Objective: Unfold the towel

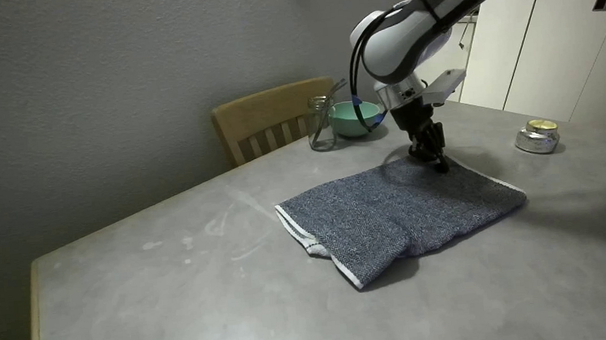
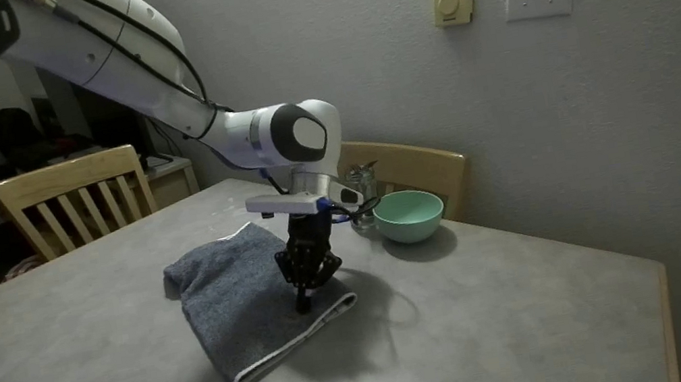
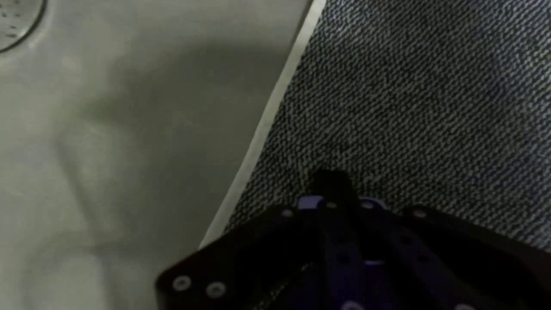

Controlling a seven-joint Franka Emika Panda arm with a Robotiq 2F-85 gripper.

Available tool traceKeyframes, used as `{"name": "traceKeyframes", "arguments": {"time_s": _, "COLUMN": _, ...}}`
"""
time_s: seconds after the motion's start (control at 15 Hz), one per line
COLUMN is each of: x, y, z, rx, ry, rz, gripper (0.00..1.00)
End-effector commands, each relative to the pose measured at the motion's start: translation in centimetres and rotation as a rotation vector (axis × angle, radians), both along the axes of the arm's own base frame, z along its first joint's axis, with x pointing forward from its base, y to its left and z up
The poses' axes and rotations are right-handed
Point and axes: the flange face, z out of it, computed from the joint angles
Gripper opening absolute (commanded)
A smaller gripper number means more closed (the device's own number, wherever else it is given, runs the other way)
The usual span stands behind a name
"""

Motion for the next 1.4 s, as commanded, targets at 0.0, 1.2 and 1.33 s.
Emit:
{"name": "traceKeyframes", "arguments": {"time_s": 0.0, "x": 0.0, "y": 0.6, "z": 0.5, "rx": -0.114, "ry": -0.002, "rz": 0.133, "gripper": 0.0}}
{"name": "traceKeyframes", "arguments": {"time_s": 1.2, "x": 3.6, "y": 5.7, "z": 9.7, "rx": -0.181, "ry": -0.334, "rz": 0.179, "gripper": 0.48}}
{"name": "traceKeyframes", "arguments": {"time_s": 1.33, "x": 3.0, "y": 6.8, "z": 12.9, "rx": -0.205, "ry": -0.33, "rz": 0.143, "gripper": 0.62}}
